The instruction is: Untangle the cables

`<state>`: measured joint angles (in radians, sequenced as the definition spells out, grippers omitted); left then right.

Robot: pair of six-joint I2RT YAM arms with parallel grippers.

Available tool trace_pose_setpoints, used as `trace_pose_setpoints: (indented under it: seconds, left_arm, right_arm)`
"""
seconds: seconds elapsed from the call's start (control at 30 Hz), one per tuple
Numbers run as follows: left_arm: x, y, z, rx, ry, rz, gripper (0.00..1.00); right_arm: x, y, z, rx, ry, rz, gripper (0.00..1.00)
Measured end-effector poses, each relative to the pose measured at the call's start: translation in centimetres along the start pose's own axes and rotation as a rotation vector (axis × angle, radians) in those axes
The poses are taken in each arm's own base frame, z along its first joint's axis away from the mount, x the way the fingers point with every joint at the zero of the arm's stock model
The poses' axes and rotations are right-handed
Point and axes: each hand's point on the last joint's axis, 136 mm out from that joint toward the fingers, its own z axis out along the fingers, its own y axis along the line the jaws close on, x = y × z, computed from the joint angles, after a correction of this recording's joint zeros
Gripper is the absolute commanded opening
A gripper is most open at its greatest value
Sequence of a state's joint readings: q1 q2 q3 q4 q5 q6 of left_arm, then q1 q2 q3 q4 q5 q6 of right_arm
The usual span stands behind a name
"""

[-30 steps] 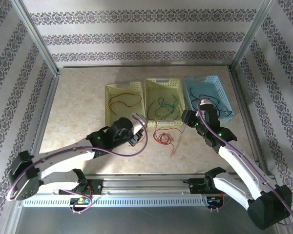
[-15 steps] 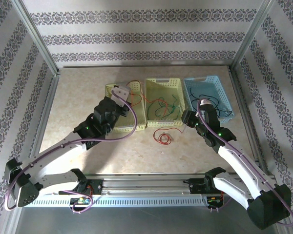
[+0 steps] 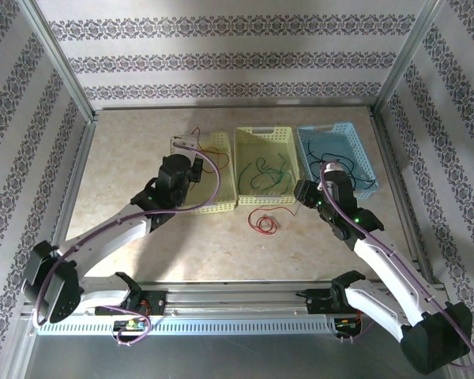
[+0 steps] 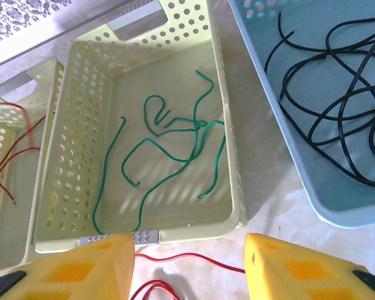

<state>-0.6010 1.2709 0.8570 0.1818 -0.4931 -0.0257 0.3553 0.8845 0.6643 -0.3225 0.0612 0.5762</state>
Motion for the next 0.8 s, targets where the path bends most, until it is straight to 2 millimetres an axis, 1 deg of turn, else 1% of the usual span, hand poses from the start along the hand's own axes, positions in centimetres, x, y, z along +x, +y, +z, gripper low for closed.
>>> trace_pose_setpoints:
  seconds: [0.13, 0.17, 0.23, 0.27, 0.3, 0.37, 0.4, 0.43, 0.53, 0.63, 0.73, 0.8]
  left_arm:
    - [2.7, -0.5, 2.0, -0.022, 0.067, 0.006, 0.0]
    - [3.5, -0.7, 2.5, -0.025, 0.086, 0.011, 0.1]
    - [5.0, -1.1, 3.4, -0.027, 0.122, 0.021, 0.38]
    - [5.6, -1.4, 3.8, -0.025, 0.138, 0.024, 0.57]
    - [5.9, -1.7, 4.1, -0.016, 0.149, 0.024, 0.69]
    - [5.7, -2.1, 4.3, 0.004, 0.15, 0.019, 0.87]
    - [5.2, -2.3, 4.3, 0.018, 0.141, 0.013, 0.95]
    - [4.7, -2.5, 4.2, 0.029, 0.131, 0.002, 0.97]
    - [3.1, -2.5, 3.6, 0.052, 0.097, -0.026, 0.98]
    - [1.8, -1.9, 2.7, 0.049, 0.07, -0.074, 0.98]
    - [1.1, -1.3, 1.9, 0.041, 0.056, -0.132, 0.98]
    - [1.4, -1.0, 1.6, 0.035, 0.066, -0.164, 0.98]
  right_arm:
    - [0.1, 0.2, 0.0, -0.01, 0.006, 0.0, 0.49]
    - [0.2, 0.3, 0.0, -0.016, 0.011, -0.001, 0.49]
    - [0.4, 0.6, 0.0, -0.031, 0.022, -0.008, 0.49]
    - [0.7, 0.9, 0.0, -0.043, 0.033, -0.015, 0.49]
    - [1.1, 1.2, 0.1, -0.056, 0.049, -0.024, 0.49]
    - [2.0, 2.0, 0.3, -0.087, 0.088, -0.05, 0.49]
    - [2.8, 2.5, 0.5, -0.107, 0.117, -0.067, 0.49]
    - [3.5, 2.9, 0.7, -0.123, 0.146, -0.083, 0.49]
    - [6.8, 4.1, 1.2, -0.163, 0.264, -0.17, 0.49]
    - [10.7, 5.0, 1.6, -0.189, 0.397, -0.279, 0.5]
    - [14.4, 4.9, 2.3, -0.178, 0.522, -0.37, 0.5]
    - [16.4, 4.5, 2.8, -0.155, 0.599, -0.421, 0.5]
